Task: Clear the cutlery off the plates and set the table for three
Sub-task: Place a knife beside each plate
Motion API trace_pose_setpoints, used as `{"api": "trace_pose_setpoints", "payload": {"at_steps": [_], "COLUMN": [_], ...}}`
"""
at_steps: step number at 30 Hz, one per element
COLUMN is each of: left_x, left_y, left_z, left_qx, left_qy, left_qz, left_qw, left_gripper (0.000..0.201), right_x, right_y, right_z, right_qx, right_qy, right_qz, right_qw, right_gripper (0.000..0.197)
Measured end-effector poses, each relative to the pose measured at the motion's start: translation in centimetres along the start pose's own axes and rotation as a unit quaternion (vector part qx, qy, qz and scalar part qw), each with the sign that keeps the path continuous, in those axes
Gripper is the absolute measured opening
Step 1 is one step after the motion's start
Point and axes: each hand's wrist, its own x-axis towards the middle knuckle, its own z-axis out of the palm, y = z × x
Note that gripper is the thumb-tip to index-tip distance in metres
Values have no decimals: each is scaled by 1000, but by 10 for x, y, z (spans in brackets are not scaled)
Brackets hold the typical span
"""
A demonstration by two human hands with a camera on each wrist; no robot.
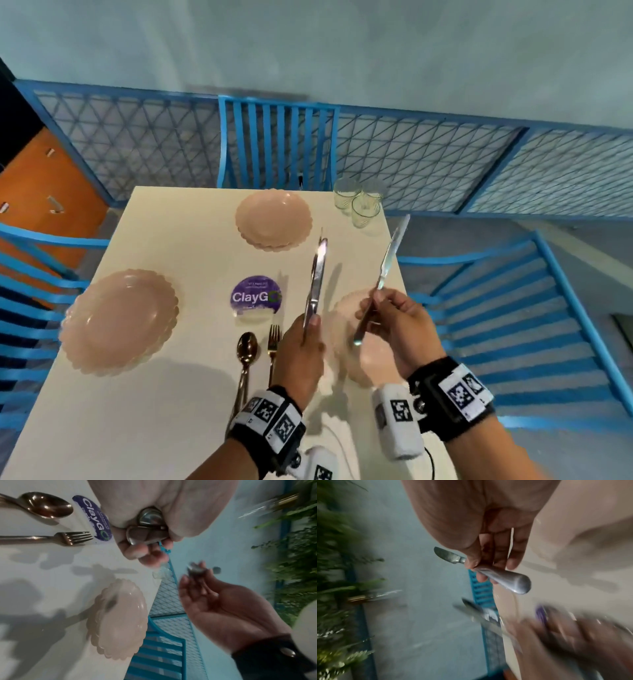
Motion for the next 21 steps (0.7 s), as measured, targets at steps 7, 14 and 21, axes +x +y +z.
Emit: {"api": "trace_pose_setpoints", "payload": {"at_steps": [7, 14, 21], "left_x": [51, 78, 95], "left_y": [-16, -33, -44], "left_z": [23, 36, 52], "left_qx": [-73, -58, -22], "left_qy": [-6, 2, -16], "left_qz": [-25, -47, -27], "left_qw": [997, 997, 999], "left_gripper": [29, 39, 44], "right_x": [165, 235, 254], "right_y": [-1, 36, 54], "right_z": [-84, -90, -98], "right_qx": [-443, -603, -622], "right_qy": [-7, -116, -162], "right_qz": [-46, -75, -86], "right_qw": [895, 786, 761], "right_gripper": [26, 22, 22]}}
